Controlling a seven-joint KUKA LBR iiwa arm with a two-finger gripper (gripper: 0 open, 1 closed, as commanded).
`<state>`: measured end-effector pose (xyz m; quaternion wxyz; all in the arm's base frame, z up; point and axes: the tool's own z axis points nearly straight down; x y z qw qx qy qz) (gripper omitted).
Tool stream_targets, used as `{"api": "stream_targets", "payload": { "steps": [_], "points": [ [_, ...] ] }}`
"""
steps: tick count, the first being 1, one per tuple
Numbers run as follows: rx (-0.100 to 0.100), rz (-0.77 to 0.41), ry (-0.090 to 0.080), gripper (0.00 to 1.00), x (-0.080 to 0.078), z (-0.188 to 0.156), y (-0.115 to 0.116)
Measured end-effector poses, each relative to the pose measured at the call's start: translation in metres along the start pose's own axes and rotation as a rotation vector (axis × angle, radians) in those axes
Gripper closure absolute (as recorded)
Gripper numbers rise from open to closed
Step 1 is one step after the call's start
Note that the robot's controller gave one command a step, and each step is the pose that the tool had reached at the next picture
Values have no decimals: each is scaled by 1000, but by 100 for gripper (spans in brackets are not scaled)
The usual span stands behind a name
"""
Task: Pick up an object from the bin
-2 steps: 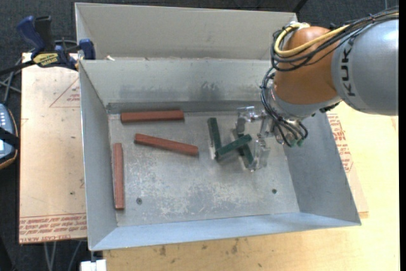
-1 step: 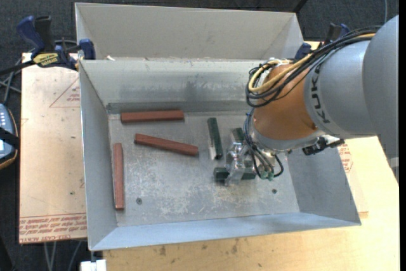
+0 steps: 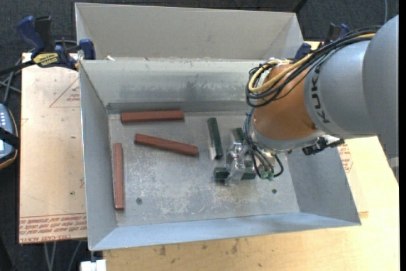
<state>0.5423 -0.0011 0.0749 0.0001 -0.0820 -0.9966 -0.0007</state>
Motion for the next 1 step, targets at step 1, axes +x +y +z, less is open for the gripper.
{"api": "stream_targets", "payload": {
  "steps": [1],
  "points": [
    [0, 22, -12, 100, -7, -179, -24]
  ]
}}
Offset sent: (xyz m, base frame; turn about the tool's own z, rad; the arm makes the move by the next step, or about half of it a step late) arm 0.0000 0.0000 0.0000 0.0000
